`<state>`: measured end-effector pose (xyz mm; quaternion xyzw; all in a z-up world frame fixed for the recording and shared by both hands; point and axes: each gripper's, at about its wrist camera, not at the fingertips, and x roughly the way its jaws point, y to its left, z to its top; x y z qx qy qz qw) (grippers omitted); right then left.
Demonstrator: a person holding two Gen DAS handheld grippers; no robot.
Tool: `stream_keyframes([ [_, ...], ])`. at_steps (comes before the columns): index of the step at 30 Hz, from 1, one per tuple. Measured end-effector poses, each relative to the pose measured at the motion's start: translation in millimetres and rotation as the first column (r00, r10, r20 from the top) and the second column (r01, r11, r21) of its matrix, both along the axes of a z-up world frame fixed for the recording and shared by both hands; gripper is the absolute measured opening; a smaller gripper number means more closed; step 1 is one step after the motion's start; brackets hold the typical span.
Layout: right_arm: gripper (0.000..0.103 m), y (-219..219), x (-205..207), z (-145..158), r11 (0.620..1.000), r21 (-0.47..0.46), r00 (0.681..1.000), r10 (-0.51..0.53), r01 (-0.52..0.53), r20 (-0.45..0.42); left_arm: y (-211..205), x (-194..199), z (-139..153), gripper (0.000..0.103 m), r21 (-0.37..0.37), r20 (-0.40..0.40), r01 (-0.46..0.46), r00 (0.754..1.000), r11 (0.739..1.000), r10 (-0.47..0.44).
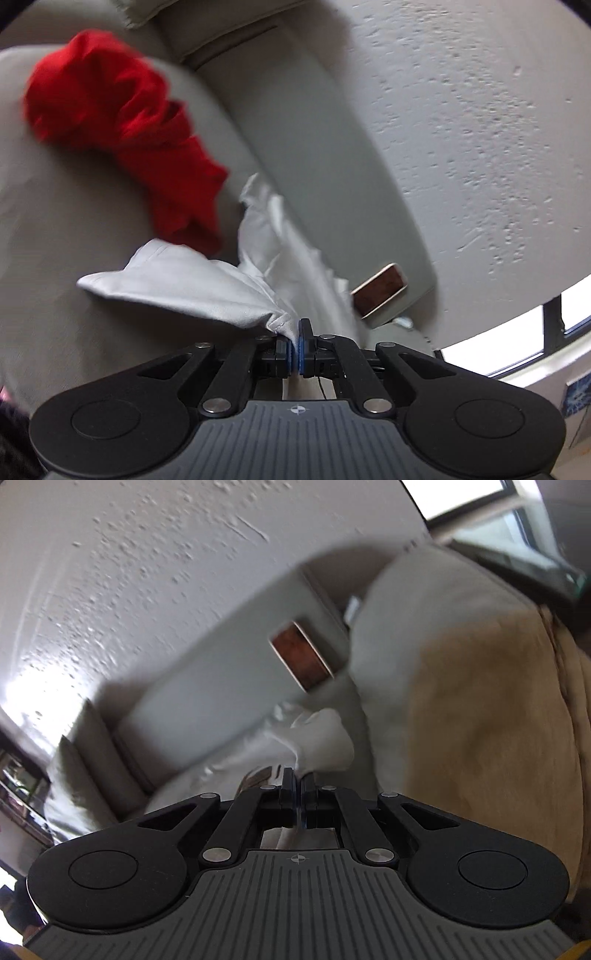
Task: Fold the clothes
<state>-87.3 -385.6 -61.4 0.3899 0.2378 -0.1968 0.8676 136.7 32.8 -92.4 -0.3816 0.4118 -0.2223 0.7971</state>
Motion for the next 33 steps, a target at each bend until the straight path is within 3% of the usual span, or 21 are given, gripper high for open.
stream_keyframes([
  [3,0.002,2.6,-18.4,-44.5,0.999,0.043,0.998,-0.015,0.018,-0.069,11.2,-16.0,-28.4,0.001,0.027,-0.051,-0.020,0.998,0.999,0.021],
  [5,0.002,4.5,-25.6,-57.1,0.999,0.046,0.996,-0.023,0.028,-0.091,14.8,-19.8,-28.3,0.001,0.036,-0.041,-0.025,0.999,0.999,0.026],
  [12,0.001,15.1,-38.5,-39.4,0.998,0.026,0.997,-0.049,0.050,-0.055,13.5,-37.3,3.4,0.001,0.095,0.048,-0.007,0.999,0.995,0.002],
  [17,0.002,19.3,-52.4,-34.4,0.998,0.032,0.997,-0.053,0.055,-0.054,17.8,-48.2,5.3,0.001,0.123,0.017,-0.005,1.000,0.992,0.003],
  [20,0.002,21.7,-59.0,-35.5,0.998,0.028,0.996,-0.049,0.051,-0.074,17.8,-51.8,2.2,0.001,0.187,-0.012,-0.002,1.000,0.982,0.004],
  [24,0.002,25.9,-55.9,-48.7,0.999,0.010,0.988,-0.036,0.038,-0.147,0.7,-47.6,-7.0,0.001,0.342,-0.058,0.038,0.998,0.939,-0.020],
  [28,0.002,33.1,-48.0,-60.2,0.999,-0.028,0.975,-0.025,0.020,-0.219,-19.9,-52.4,-11.8,0.007,0.510,-0.016,0.066,0.998,0.857,-0.068],
  [29,0.007,35.1,-46.4,-61.0,0.999,-0.044,0.971,-0.018,0.007,-0.237,-21.7,-53.5,-10.9,0.011,0.534,-0.015,0.067,0.997,0.843,-0.069],
  [31,0.016,37.3,-46.3,-59.6,0.998,-0.065,0.966,-0.007,-0.011,-0.259,-21.0,-56.3,-6.0,0.038,0.573,-0.025,0.054,0.999,0.817,-0.049],
  [33,0.026,39.3,-50.2,-52.6,0.996,-0.088,0.964,-0.006,-0.018,-0.265,-16.6,-63.2,5.7,0.041,0.591,0.002,0.016,1.000,0.806,-0.021],
])
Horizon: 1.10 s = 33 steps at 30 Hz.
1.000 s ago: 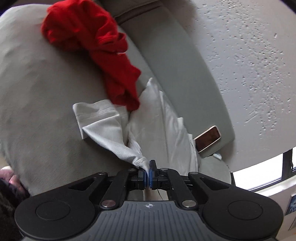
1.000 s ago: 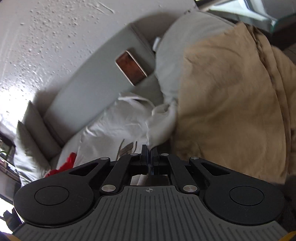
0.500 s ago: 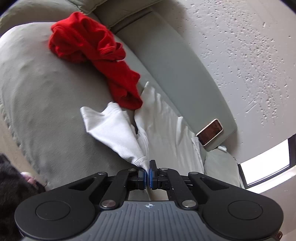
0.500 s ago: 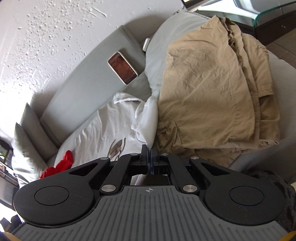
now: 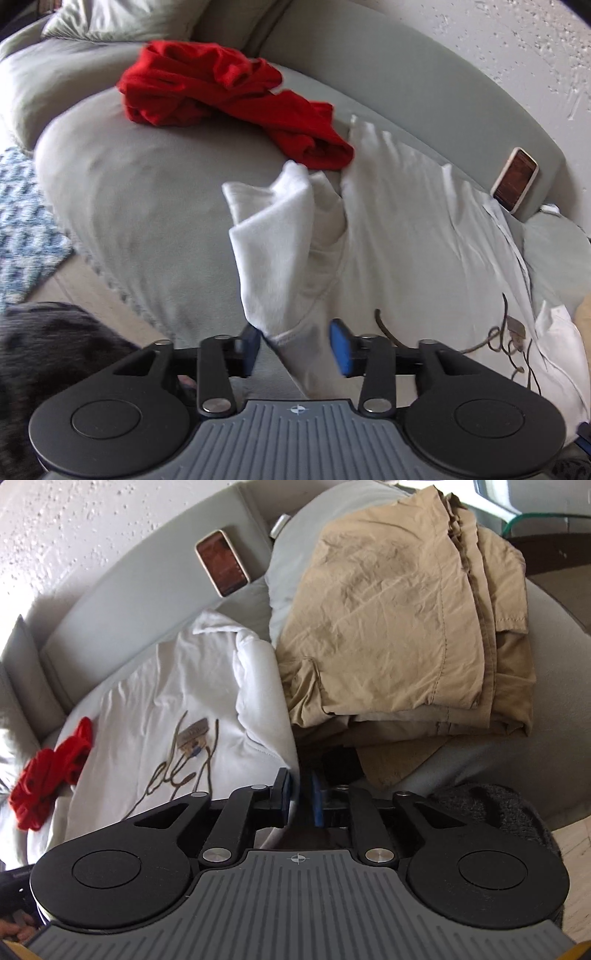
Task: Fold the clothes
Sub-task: 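Lower the shirt flat onto the sofa and open both grippers, then grasp the white shirt's side edge with the right gripper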
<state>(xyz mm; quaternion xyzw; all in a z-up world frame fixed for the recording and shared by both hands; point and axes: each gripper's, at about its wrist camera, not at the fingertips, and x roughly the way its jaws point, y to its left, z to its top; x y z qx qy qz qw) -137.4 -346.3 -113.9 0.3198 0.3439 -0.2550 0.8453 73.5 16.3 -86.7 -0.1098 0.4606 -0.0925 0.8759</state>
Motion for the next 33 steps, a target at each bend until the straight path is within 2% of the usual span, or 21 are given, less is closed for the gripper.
stream_keyframes([
  [1,0.035,2.1,-3.6,6.4,1.000,-0.023,1.000,-0.002,0.002,0.001,1.8,-5.4,7.5,0.041,0.008,0.027,-0.010,1.000,1.000,0.010],
  [2,0.038,4.1,-7.3,12.8,0.999,-0.045,1.000,-0.004,0.004,0.003,1.2,-13.1,16.1,0.042,0.018,0.066,-0.013,0.998,1.000,0.012],
  [5,0.038,16.0,-17.1,36.4,0.988,-0.154,0.999,0.031,-0.024,0.038,-9.3,-33.3,35.4,0.041,0.053,0.180,0.012,0.983,0.999,-0.022],
  [8,0.038,30.5,-6.0,42.1,0.973,-0.200,0.990,0.126,-0.112,0.059,-42.5,-49.8,42.3,0.037,0.063,0.267,0.167,0.947,0.984,-0.178],
  [10,0.037,43.3,16.5,31.2,0.962,-0.180,0.976,0.214,-0.205,0.030,-75.3,-58.6,35.3,0.033,0.085,0.288,0.320,0.899,0.944,-0.331],
  [13,0.029,63.4,47.8,-0.4,0.941,-0.118,0.948,0.318,-0.318,-0.014,-120.4,-69.9,10.6,0.028,0.124,0.250,0.490,0.826,0.863,-0.505],
  [15,0.029,75.4,61.7,-20.8,0.927,-0.090,0.931,0.360,-0.364,-0.056,-139.7,-74.7,-11.3,0.028,0.155,0.185,0.551,0.799,0.820,-0.571],
  [17,0.026,84.3,64.7,-34.3,0.918,-0.088,0.920,0.377,-0.387,-0.110,-148.0,-79.9,-28.8,0.028,0.189,0.121,0.580,0.787,0.792,-0.605],
  [19,0.026,89.0,58.6,-35.0,0.903,-0.115,0.907,0.396,-0.413,-0.146,-147.2,-89.4,-26.4,0.028,0.233,0.135,0.592,0.766,0.772,-0.628],
  [20,0.026,88.3,55.9,-33.5,0.901,-0.107,0.900,0.401,-0.421,-0.170,-144.9,-88.6,-23.0,0.027,0.219,0.116,0.598,0.769,0.771,-0.629],
  [22,0.028,81.1,49.3,-27.6,0.908,-0.071,0.897,0.393,-0.414,-0.203,-134.8,-81.3,-15.4,0.028,0.132,0.098,0.601,0.784,0.789,-0.613],
  [24,0.030,68.7,42.0,-11.9,0.915,-0.058,0.908,0.388,-0.400,-0.157,-125.5,-76.2,-6.5,0.030,0.079,0.116,0.573,0.808,0.816,-0.578],
  [25,0.030,61.4,39.2,-0.4,0.918,-0.074,0.917,0.380,-0.389,-0.119,-122.4,-73.9,-2.1,0.031,0.071,0.130,0.554,0.819,0.830,-0.558],
  [27,0.038,46.5,38.2,25.5,0.921,-0.151,0.933,0.355,-0.360,-0.057,-117.6,-68.4,6.1,0.032,0.053,0.155,0.516,0.842,0.855,-0.517],
  [28,0.048,40.2,41.5,36.5,0.914,-0.206,0.937,0.346,-0.349,-0.052,-116.4,-65.6,8.8,0.033,0.038,0.162,0.504,0.849,0.863,-0.503],
  [29,0.052,33.9,44.7,47.6,0.905,-0.260,0.940,0.337,-0.337,-0.047,-115.6,-63.7,10.1,0.033,0.026,0.166,0.497,0.853,0.867,-0.494],
  [31,0.051,25.0,61.0,57.3,0.873,-0.335,0.934,0.346,-0.354,-0.085,-114.5,-60.5,11.7,0.033,0.005,0.172,0.486,0.861,0.874,-0.479],
  [33,0.042,25.7,85.1,51.3,0.815,-0.366,0.893,0.418,-0.450,-0.167,-114.9,-59.4,8.5,0.033,-0.003,0.165,0.489,0.861,0.872,-0.482],
])
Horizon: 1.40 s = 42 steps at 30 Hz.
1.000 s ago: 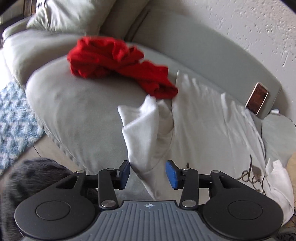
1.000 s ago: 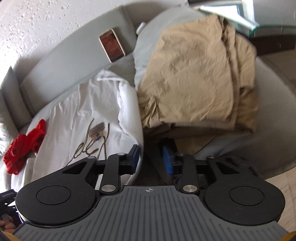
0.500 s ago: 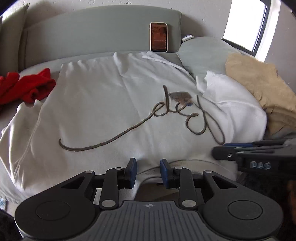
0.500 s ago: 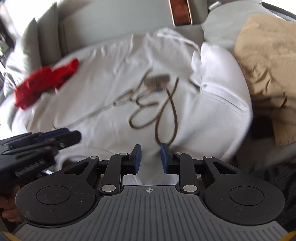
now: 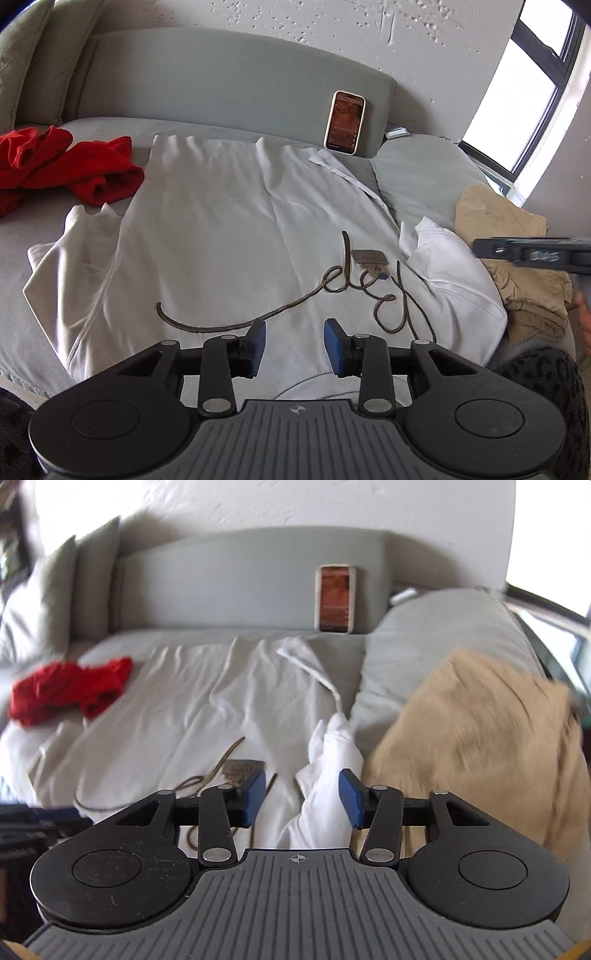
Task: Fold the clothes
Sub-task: 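Grasp the white shirt's side edge with the right gripper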
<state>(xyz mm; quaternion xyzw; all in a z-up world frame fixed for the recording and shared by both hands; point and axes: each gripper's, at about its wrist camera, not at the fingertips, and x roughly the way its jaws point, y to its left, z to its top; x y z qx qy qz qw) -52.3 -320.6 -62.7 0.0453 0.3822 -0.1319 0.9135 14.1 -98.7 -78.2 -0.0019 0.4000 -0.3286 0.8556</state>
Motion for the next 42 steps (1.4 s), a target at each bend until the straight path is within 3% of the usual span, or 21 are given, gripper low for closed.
stream_keyframes([
  [1,0.037,4.2,12.6,-6.8,0.998,-0.044,0.998,0.051,-0.053,-0.042,0.0,0.7,-1.9,0.033,-0.002,-0.006,0.000,1.000,1.000,0.000],
  [5,0.036,22.7,57.2,-42.7,0.956,-0.200,0.961,0.172,-0.216,-0.216,5.7,5.4,-9.8,0.033,-0.023,-0.032,-0.006,0.999,1.000,0.005],
  [9,0.034,22.7,88.4,-75.5,0.927,-0.261,0.918,0.163,-0.268,-0.362,10.6,13.8,-18.7,0.033,-0.048,-0.066,-0.010,0.998,0.999,0.007],
  [15,0.027,17.9,105.3,-103.4,0.913,-0.290,0.878,0.129,-0.286,-0.460,12.4,25.6,-32.2,0.033,-0.080,-0.125,-0.014,0.992,0.997,0.004],
  [17,0.003,13.5,106.2,-109.2,0.919,-0.293,0.876,0.101,-0.264,-0.472,13.8,26.5,-33.5,0.033,-0.091,-0.125,-0.012,0.992,0.996,0.001],
  [19,0.002,5.3,102.5,-105.0,0.943,-0.260,0.895,0.076,-0.208,-0.439,15.3,27.3,-35.0,0.033,-0.101,-0.124,-0.011,0.992,0.995,-0.002],
  [23,0.002,-16.4,84.2,-70.0,0.988,-0.148,0.958,-0.007,-0.037,-0.288,18.3,26.8,-38.7,0.033,-0.118,-0.122,-0.011,0.993,0.993,-0.003],
  [25,0.002,-32.8,68.6,-46.3,0.996,-0.060,0.980,-0.079,0.070,-0.183,20.1,26.2,-38.3,0.033,-0.130,-0.122,-0.017,0.993,0.991,0.001],
  [27,0.002,-55.7,49.6,-26.5,0.982,0.030,0.981,-0.182,0.184,-0.073,22.3,25.2,-37.5,0.032,-0.142,-0.121,-0.025,0.993,0.990,0.008],
  [29,0.002,-79.6,24.5,-11.4,0.945,0.127,0.951,-0.308,0.302,0.031,25.3,22.8,-34.8,0.032,-0.150,-0.113,-0.033,0.993,0.988,0.016],
  [32,0.002,-115.0,-17.4,-0.5,0.848,0.286,0.857,-0.498,0.447,0.136,28.6,16.4,-28.1,0.032,-0.159,-0.094,-0.038,0.995,0.987,0.023],
  [34,0.001,-134.2,-41.8,-4.9,0.775,0.381,0.796,-0.587,0.503,0.144,29.3,11.5,-23.3,0.032,-0.166,-0.083,-0.033,0.996,0.986,0.020],
  [37,0.001,-151.4,-66.4,-18.9,0.695,0.449,0.741,-0.664,0.561,0.103,29.3,1.9,-17.0,0.032,-0.166,-0.065,-0.022,0.998,0.986,0.012],
  [39,0.001,-156.9,-74.9,-27.1,0.663,0.489,0.727,-0.682,0.567,0.081,30.8,-3.9,-13.6,0.032,-0.163,-0.055,-0.025,0.998,0.986,0.016],
  [42,0.009,-155.7,-74.4,-31.7,0.673,0.567,0.778,-0.622,0.475,0.086,36.4,-8.6,-9.1,0.032,-0.169,-0.053,-0.042,0.998,0.985,0.033],
])
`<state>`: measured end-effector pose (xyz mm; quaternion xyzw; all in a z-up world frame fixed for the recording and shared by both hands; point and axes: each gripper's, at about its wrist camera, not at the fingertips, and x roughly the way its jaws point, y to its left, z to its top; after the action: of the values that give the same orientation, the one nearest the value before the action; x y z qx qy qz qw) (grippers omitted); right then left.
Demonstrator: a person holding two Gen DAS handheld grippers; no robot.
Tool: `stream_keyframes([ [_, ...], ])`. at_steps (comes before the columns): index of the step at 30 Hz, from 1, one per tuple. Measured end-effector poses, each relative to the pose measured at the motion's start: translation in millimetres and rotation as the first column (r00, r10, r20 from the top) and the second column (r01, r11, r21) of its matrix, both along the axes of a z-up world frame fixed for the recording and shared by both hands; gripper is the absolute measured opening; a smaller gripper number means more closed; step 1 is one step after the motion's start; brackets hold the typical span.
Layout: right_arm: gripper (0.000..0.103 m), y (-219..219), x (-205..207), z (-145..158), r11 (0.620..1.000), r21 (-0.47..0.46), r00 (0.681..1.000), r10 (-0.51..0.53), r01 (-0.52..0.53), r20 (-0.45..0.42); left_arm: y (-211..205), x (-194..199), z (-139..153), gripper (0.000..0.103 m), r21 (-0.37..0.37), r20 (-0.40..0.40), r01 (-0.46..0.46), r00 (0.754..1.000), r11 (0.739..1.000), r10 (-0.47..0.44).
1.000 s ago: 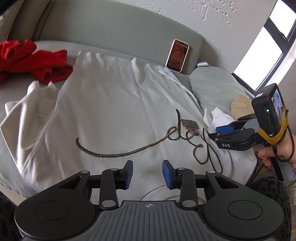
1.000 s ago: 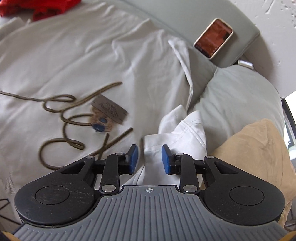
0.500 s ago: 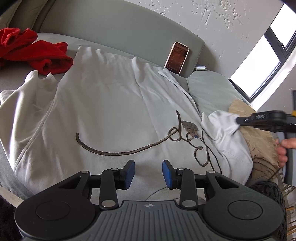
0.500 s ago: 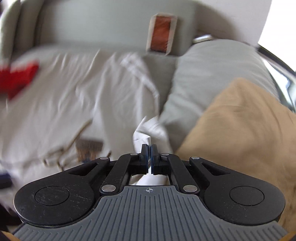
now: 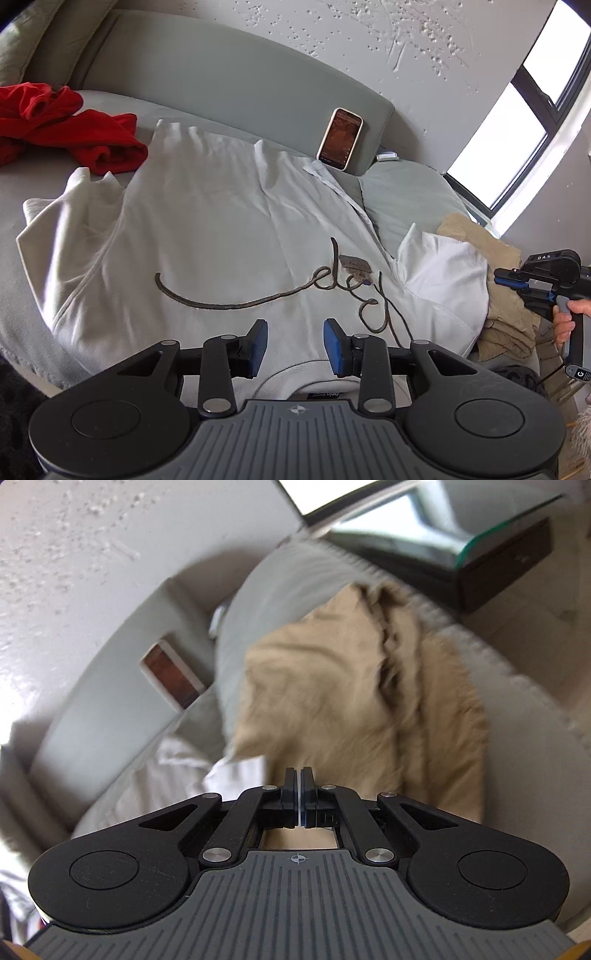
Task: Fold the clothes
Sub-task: 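Grasp the white shirt's side edge with the right gripper, then fold the gripped side over onto the shirt middle and open the right gripper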
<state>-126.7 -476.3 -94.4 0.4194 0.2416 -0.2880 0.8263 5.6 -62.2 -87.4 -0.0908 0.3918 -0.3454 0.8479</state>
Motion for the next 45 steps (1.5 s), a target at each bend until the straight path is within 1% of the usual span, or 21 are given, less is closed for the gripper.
stream_keyframes([
  [3,0.047,5.4,3.7,1.6,1.000,0.027,0.997,0.012,-0.014,0.072,6.7,-3.9,4.4,0.032,0.002,0.004,-0.023,1.000,1.000,0.023],
  [4,0.052,5.9,4.6,2.9,1.000,0.017,0.997,0.004,-0.006,0.082,9.0,-5.1,5.7,0.032,0.004,0.006,-0.030,1.000,1.000,0.030],
  [6,0.051,4.5,10.4,1.1,1.000,0.002,0.997,0.018,-0.018,0.071,12.9,-7.0,7.3,0.033,0.005,0.007,-0.041,0.999,0.999,0.041],
  [9,0.042,2.1,25.9,-7.4,0.996,-0.012,0.994,0.091,-0.091,0.054,17.5,-8.7,7.8,0.033,0.010,0.003,-0.060,0.998,0.998,0.060],
  [12,0.030,1.1,38.5,-18.7,0.991,-0.062,0.993,0.118,-0.118,-0.016,19.2,-11.1,8.9,0.033,0.015,0.004,-0.070,0.998,0.997,0.070],
  [16,0.028,-9.8,36.5,-29.3,0.995,-0.025,0.995,0.093,-0.092,0.025,19.6,-14.4,11.1,0.033,0.020,0.010,-0.071,0.997,0.997,0.071],
  [18,0.016,-12.1,34.6,-30.5,0.996,-0.013,0.995,0.092,-0.092,0.037,19.7,-14.8,11.8,0.033,0.018,0.006,-0.072,0.997,0.997,0.072],
  [19,0.002,-11.5,34.6,-29.7,0.995,-0.024,0.995,0.097,-0.096,0.028,19.9,-15.1,12.3,0.033,0.016,0.006,-0.073,0.997,0.997,0.073],
  [23,0.001,-1.1,29.3,-14.2,0.989,-0.108,0.993,0.103,-0.097,0.053,19.8,-17.0,14.2,0.033,0.013,0.017,-0.069,0.997,0.998,0.069],
  [26,0.001,22.9,30.8,7.3,0.965,-0.214,0.985,0.167,-0.153,0.048,19.9,-17.3,12.7,0.033,0.012,0.014,-0.067,0.998,0.998,0.067],
  [29,0.001,60.0,42.1,27.9,0.900,-0.339,0.956,0.293,-0.276,0.000,21.1,-17.3,12.1,0.033,0.010,0.013,-0.071,0.997,0.997,0.071],
  [31,0.001,93.8,50.0,37.7,0.819,-0.430,0.918,0.391,-0.380,-0.067,22.3,-17.2,12.0,0.033,0.007,0.013,-0.075,0.997,0.997,0.075],
  [33,0.001,132.1,57.7,40.6,0.705,-0.513,0.862,0.480,-0.490,-0.164,23.6,-17.0,11.8,0.033,0.005,0.012,-0.079,0.997,0.997,0.079],
  [35,0.001,173.2,63.6,33.0,0.568,-0.567,0.788,0.548,-0.597,-0.281,25.0,-16.9,11.5,0.033,0.004,0.012,-0.084,0.996,0.996,0.084],
  [37,0.001,211.1,68.1,15.1,0.439,-0.575,0.702,0.599,-0.690,-0.384,26.4,-17.0,11.0,0.033,0.005,0.012,-0.089,0.996,0.996,0.089],
  [38,0.001,226.1,69.8,4.9,0.395,-0.560,0.662,0.618,-0.728,-0.425,27.2,-16.8,10.7,0.033,0.005,0.011,-0.090,0.996,0.996,0.090],
  [40,0.004,249.7,72.7,-16.7,0.342,-0.503,0.587,0.648,-0.794,-0.486,29.0,-16.6,10.2,0.033,0.008,0.010,-0.093,0.996,0.996,0.093],
  [41,0.013,256.9,73.1,-24.9,0.333,-0.469,0.557,0.661,-0.818,-0.503,30.1,-16.5,9.9,0.033,0.008,0.010,-0.093,0.996,0.996,0.093],
  [42,0.016,259.7,72.5,-30.7,0.340,-0.431,0.537,0.674,-0.836,-0.508,31.0,-16.2,9.6,0.033,0.009,0.010,-0.095,0.995,0.995,0.095],
  [43,0.019,259.9,70.1,-33.4,0.356,-0.403,0.528,0.687,-0.843,-0.500,32.0,-15.5,8.7,0.033,0.008,0.009,-0.098,0.995,0.995,0.098],
  [45,0.020,250.7,57.1,-24.1,0.424,-0.392,0.569,0.702,-0.817,-0.427,33.0,-13.3,5.9,0.033,0.007,-0.001,-0.105,0.994,0.994,0.105],
])
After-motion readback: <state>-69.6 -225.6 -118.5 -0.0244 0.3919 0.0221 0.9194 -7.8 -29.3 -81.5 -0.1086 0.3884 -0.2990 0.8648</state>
